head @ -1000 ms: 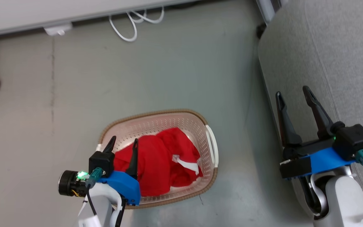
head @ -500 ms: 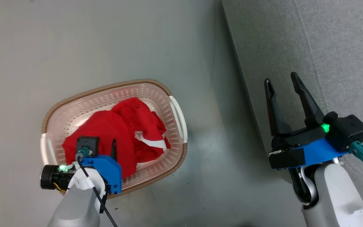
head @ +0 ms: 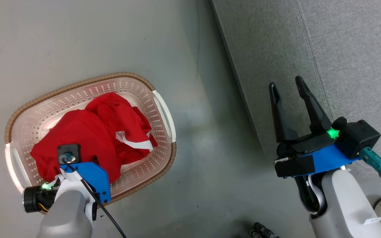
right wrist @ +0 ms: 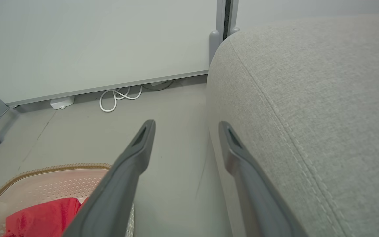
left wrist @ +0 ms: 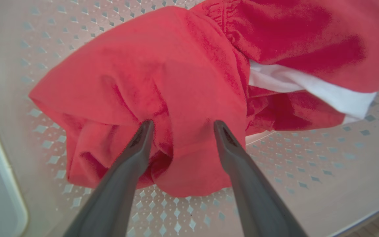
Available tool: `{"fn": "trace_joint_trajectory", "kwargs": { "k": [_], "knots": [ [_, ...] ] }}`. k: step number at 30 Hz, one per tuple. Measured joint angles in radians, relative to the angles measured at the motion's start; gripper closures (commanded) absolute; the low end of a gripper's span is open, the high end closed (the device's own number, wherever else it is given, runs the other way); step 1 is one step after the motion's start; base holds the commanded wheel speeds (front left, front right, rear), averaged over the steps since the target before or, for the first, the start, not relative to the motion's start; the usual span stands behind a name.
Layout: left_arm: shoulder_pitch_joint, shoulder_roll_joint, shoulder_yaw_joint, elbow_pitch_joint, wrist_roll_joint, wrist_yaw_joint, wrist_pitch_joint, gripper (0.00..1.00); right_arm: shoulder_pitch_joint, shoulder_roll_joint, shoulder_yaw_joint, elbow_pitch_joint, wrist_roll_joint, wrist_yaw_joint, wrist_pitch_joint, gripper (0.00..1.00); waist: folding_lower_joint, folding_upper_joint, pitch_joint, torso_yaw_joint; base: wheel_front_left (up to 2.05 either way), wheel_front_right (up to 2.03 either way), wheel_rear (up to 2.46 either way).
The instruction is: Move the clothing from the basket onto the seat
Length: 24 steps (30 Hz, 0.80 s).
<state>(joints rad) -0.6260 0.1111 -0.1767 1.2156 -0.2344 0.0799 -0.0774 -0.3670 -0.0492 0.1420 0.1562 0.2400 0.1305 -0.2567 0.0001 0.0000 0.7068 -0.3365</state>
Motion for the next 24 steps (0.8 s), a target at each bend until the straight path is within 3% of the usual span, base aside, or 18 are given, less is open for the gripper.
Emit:
{"fn": "trace_joint_trajectory", "kwargs": {
  "k": [12, 13, 14, 15, 24],
  "knots": [
    [-0.032, -0.005, 0.017, 0.033, -0.056, -0.042, 0.061, 0.00, -0.016, 0.000, 0.014, 0.007, 0.013, 0.000, -0.003, 0.00, -0.0001, 0.0000, 0.035, -0.022, 0.00, 0.00, 0.00],
    [-0.032, -0.005, 0.014, 0.035, -0.056, -0.049, 0.065, 0.06, -0.016, 0.000, 0.014, 0.007, 0.016, 0.000, -0.003, 0.00, -0.0001, 0.0000, 0.036, -0.024, 0.00, 0.00, 0.00],
    [-0.032, -0.006, 0.013, 0.036, -0.057, -0.051, 0.064, 0.77, -0.016, 0.000, 0.015, 0.005, 0.017, 0.000, -0.003, 0.00, 0.0000, 0.0000, 0.036, -0.025, 0.00, 0.00, 0.00],
    [-0.032, -0.006, 0.012, 0.037, -0.058, -0.054, 0.064, 1.00, -0.016, 0.000, 0.015, 0.004, 0.017, 0.000, -0.004, 0.00, -0.0001, 0.0000, 0.036, -0.027, 0.00, 0.00, 0.00],
    [-0.033, -0.004, -0.002, 0.044, -0.064, -0.063, 0.056, 1.00, -0.016, 0.000, 0.016, 0.001, 0.018, 0.000, -0.004, 0.00, 0.0000, 0.0000, 0.031, -0.034, 0.00, 0.00, 0.00]
  ]
}}
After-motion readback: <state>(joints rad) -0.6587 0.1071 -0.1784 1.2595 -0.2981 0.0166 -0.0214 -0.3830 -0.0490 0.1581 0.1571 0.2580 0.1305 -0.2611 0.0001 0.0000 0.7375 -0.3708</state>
